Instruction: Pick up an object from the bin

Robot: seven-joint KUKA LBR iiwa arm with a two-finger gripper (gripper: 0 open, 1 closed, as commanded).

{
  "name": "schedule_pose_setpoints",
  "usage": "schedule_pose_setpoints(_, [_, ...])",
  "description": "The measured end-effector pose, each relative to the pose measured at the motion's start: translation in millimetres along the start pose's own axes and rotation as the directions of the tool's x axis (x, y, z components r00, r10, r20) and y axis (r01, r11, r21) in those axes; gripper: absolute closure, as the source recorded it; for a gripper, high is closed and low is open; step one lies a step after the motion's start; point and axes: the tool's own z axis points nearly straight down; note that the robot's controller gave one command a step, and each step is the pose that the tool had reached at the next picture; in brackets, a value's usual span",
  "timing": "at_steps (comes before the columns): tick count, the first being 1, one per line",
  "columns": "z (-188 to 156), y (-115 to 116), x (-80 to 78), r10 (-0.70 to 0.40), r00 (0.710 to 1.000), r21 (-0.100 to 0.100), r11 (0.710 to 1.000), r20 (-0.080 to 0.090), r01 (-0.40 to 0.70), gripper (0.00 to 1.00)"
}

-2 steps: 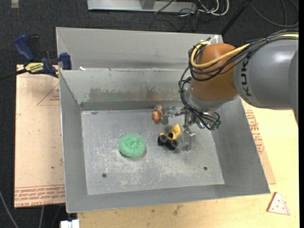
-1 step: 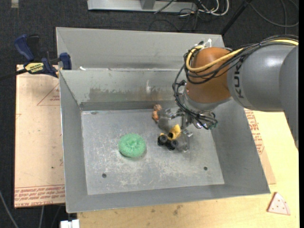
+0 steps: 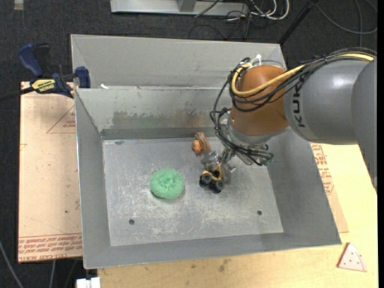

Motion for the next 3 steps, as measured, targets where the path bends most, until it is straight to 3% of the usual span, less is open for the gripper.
schedule_pose_setpoints(3, [-19.8, 1.3, 1.1, 0.001, 1.000, -0.003, 1.000, -0.004, -0.001, 1.00])
